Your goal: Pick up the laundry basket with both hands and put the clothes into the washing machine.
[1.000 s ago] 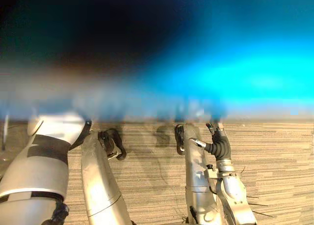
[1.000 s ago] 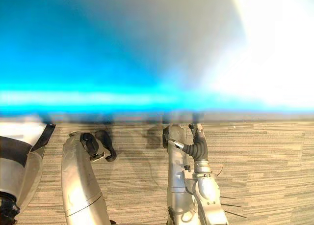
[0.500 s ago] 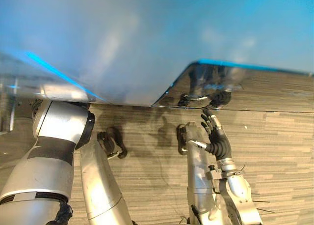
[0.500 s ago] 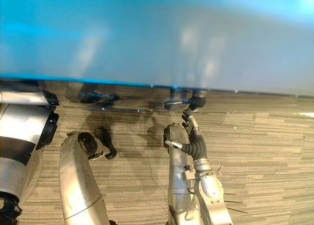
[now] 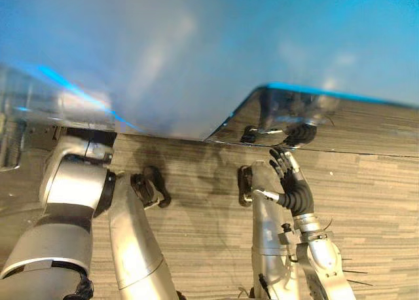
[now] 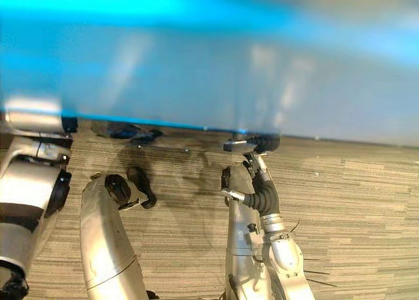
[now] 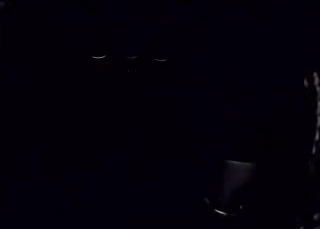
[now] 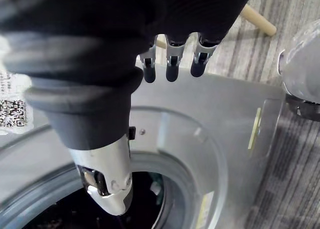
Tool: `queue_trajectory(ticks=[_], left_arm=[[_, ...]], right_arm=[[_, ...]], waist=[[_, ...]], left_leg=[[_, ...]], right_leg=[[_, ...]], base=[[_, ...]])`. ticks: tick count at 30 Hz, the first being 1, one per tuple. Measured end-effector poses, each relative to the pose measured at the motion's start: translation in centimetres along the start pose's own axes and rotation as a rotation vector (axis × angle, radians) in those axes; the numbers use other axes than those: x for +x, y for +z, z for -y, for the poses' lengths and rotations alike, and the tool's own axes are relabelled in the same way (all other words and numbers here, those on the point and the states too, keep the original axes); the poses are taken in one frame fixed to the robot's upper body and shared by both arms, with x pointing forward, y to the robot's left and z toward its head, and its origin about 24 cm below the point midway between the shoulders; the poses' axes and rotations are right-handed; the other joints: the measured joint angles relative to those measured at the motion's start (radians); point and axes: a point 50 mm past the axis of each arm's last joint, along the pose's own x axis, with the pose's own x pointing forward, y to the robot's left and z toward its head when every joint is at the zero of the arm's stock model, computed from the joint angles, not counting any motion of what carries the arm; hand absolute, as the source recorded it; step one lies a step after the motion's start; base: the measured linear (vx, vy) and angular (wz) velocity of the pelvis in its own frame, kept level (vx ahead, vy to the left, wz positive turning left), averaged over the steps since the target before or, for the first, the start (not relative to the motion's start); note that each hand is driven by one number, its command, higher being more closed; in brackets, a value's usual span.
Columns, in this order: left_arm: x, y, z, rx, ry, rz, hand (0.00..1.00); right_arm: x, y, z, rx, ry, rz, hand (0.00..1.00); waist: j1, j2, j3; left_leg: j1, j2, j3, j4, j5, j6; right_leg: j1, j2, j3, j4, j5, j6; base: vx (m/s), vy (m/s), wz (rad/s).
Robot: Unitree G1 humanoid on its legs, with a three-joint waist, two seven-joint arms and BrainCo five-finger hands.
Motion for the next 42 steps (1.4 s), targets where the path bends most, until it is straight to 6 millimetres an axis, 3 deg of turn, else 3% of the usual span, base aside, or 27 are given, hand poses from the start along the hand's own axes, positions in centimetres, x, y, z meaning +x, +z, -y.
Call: queue_trajectory(ticks=[2,4,6,8,10,12,14,16,18,21,25,27,29,31,34,35,36,37,38,40,41,42], left_arm=[[-1.8,-0.6,0.5,-0.097,0.036,-0.035,0.00],[-5.4,-1.6,1.7,-0.253,0.094,-0.125,0.00],[-9.2,-2.8,3.3,-0.367,0.110,-0.246,0.00],[-14.6,-3.8,5.7,-0.493,0.041,-0.391,0.00],[-18.4,-4.0,7.6,-0.566,-0.045,-0.493,0.00],[-23.8,-3.3,10.1,-0.681,-0.194,-0.621,0.00],[-26.2,-2.5,11.1,-0.729,-0.269,-0.672,0.00],[-29.9,-2.6,12.7,-0.756,-0.364,-0.792,0.00],[-33.4,-3.4,13.4,-0.728,-0.422,-0.928,0.00],[-38.9,-4.7,13.0,-0.662,-0.465,-1.126,0.00],[-42.7,-5.3,12.7,-0.610,-0.524,-1.261,0.00],[-44.8,-5.5,12.5,-0.580,-0.572,-1.326,0.00],[-47.8,-5.6,12.4,-0.527,-0.669,-1.416,0.00],[-48.3,-5.7,12.3,-0.508,-0.697,-1.424,0.00],[-47.8,-6.5,12.6,-0.483,-0.724,-1.414,0.00],[-47.7,-6.9,12.4,-0.475,-0.712,-1.418,0.00],[-47.7,-7.4,12.0,-0.461,-0.709,-1.415,0.00],[-48.0,-7.6,11.6,-0.448,-0.712,-1.419,0.00],[-48.5,-8.4,10.6,-0.417,-0.696,-1.442,0.00],[-48.6,-8.1,10.8,-0.428,-0.693,-1.451,0.00],[-48.7,-7.6,11.1,-0.444,-0.688,-1.454,0.00],[-48.1,-7.7,11.5,-0.448,-0.683,-1.441,0.00]], right_arm=[[-0.2,-0.3,-0.1,0.008,-0.011,-0.011,0.00],[-0.2,-1.1,-0.7,-0.044,-0.062,-0.042,0.00],[-0.6,-1.4,-0.9,-0.100,-0.088,-0.060,0.00],[-0.8,-1.8,-0.9,-0.154,-0.083,-0.092,0.00],[-0.9,-2.3,-0.6,-0.168,-0.085,-0.124,0.00],[-1.3,-3.6,0.0,-0.196,-0.088,-0.195,0.00],[-1.7,-4.5,0.4,-0.205,-0.096,-0.242,0.00],[-2.0,-6.4,0.8,-0.210,-0.105,-0.334,0.00],[-2.7,-8.1,0.9,-0.211,-0.107,-0.419,0.00],[-4.6,-10.7,0.8,-0.213,-0.104,-0.576,0.00],[-6.6,-12.8,0.9,-0.216,-0.108,-0.706,0.00],[-7.8,-13.9,0.7,-0.208,-0.110,-0.777,0.00],[-8.7,-16.1,0.5,-0.212,-0.084,-0.886,0.00],[-8.3,-16.7,0.7,-0.234,-0.066,-0.906,0.00],[-7.9,-17.5,0.8,-0.268,-0.034,-0.937,0.00],[-7.9,-17.7,0.9,-0.282,-0.018,-0.948,0.00],[-8.2,-17.9,0.4,-0.283,0.003,-0.968,0.00],[-8.5,-18.1,0.2,-0.280,0.014,-0.981,0.00],[-8.5,-18.3,0.1,-0.284,0.021,-0.992,0.00],[-7.7,-18.1,0.6,-0.304,0.022,-0.968,0.00],[-6.0,-17.9,1.1,-0.343,0.040,-0.921,0.00],[-4.8,-17.7,1.1,-0.355,0.039,-0.886,0.00]], waist=[[0.004,0.002,0.008],[0.017,-0.001,0.026],[0.032,0.000,0.034],[0.040,-0.001,0.043],[0.051,0.000,0.042],[0.083,0.004,0.038],[0.083,0.015,0.022],[0.090,0.015,-0.017],[0.089,0.020,-0.051],[0.091,0.028,-0.114],[0.091,0.035,-0.157],[0.090,0.038,-0.208],[0.090,0.045,-0.267],[0.088,0.049,-0.271],[0.085,0.051,-0.268],[0.087,0.052,-0.265],[0.088,0.042,-0.264],[0.089,0.026,-0.275],[0.106,0.010,-0.304],[0.128,0.036,-0.314],[0.148,0.054,-0.307],[0.143,0.056,-0.300]], left_leg=[[0.011,-0.007,0.001,-0.022,0.006,-0.011],[0.032,-0.015,0.002,-0.064,0.034,-0.014],[0.044,-0.016,0.004,-0.098,0.038,-0.021],[0.086,-0.017,0.017,-0.146,0.048,-0.038],[0.145,-0.018,0.025,-0.171,0.073,-0.023],[0.276,-0.032,0.028,-0.207,0.099,-0.009],[0.345,-0.049,0.031,-0.256,0.107,-0.005],[0.495,-0.073,0.051,-0.353,0.121,-0.008],[0.627,-0.088,0.069,-0.432,0.125,-0.011],[0.839,-0.106,0.101,-0.585,0.147,-0.019],[1.030,-0.130,0.122,-0.756,0.194,-0.019],[1.100,-0.139,0.138,-0.849,0.224,-0.019],[1.226,-0.157,0.193,-1.052,0.304,-0.019],[1.276,-0.177,0.224,-1.134,0.344,-0.008],[1.307,-0.214,0.232,-1.193,0.381,0.018],[1.334,-0.205,0.239,-1.226,0.395,0.031],[1.346,-0.226,0.224,-1.216,0.400,0.032],[1.347,-0.238,0.216,-1.206,0.400,0.033],[1.318,-0.257,0.193,-1.183,0.403,0.039],[1.283,-0.256,0.157,-1.212,0.435,0.054],[1.249,-0.240,0.167,-1.242,0.463,0.042],[1.204,-0.248,0.164,-1.245,0.488,0.047]], right_leg=[[0.011,-0.011,-0.007,-0.009,-0.002,-0.004],[0.033,-0.015,-0.020,-0.036,0.001,-0.011],[0.043,-0.026,-0.029,-0.062,0.004,-0.016],[0.083,-0.031,-0.036,-0.100,0.005,-0.018],[0.140,-0.032,-0.038,-0.123,0.016,-0.032],[0.266,-0.037,-0.045,-0.166,0.015,-0.035],[0.344,-0.056,-0.066,-0.211,0.015,-0.035],[0.495,-0.077,-0.090,-0.303,0.016,-0.037],[0.628,-0.093,-0.107,-0.383,0.017,-0.038],[0.838,-0.103,-0.138,-0.540,0.050,-0.039],[1.042,-0.118,-0.180,-0.722,0.104,-0.032],[1.108,-0.115,-0.195,-0.832,0.151,-0.029],[1.218,-0.093,-0.180,-1.068,0.263,-0.023],[1.251,-0.096,-0.167,-1.147,0.323,-0.019],[1.243,-0.121,-0.171,-1.125,0.381,-0.012],[1.277,-0.124,-0.166,-1.091,0.358,0.004],[1.269,-0.145,-0.161,-0.874,0.299,0.022],[1.269,-0.147,-0.162,-0.808,0.298,0.032],[1.279,-0.137,-0.166,-0.851,0.297,0.038],[1.300,-0.122,-0.168,-0.984,0.292,0.038],[1.301,-0.111,-0.162,-1.056,0.268,0.006],[1.287,-0.107,-0.178,-1.085,0.247,-0.036]], base=[[0.03,-0.048,0.21],[0.02,-0.068,0.22],[0.01,-0.055,0.14],[0.05,-0.075,0.20],[0.08,-0.038,0.01],[0.16,-0.006,-0.10],[0.15,-0.014,0.28],[0.21,-0.045,0.35],[0.25,-0.028,0.23],[0.26,0.004,0.11],[0.14,0.020,0.15],[0.12,0.033,-0.05],[0.11,0.051,-0.43],[0.08,0.064,-0.34],[-0.02,0.100,0.02],[-0.07,0.017,0.38],[-0.06,-0.005,0.48],[-0.06,-0.042,0.41],[-0.08,0.024,0.08],[-0.15,-0.016,-0.27],[-0.16,-0.089,-0.24],[-0.29,-0.115,-0.24]])
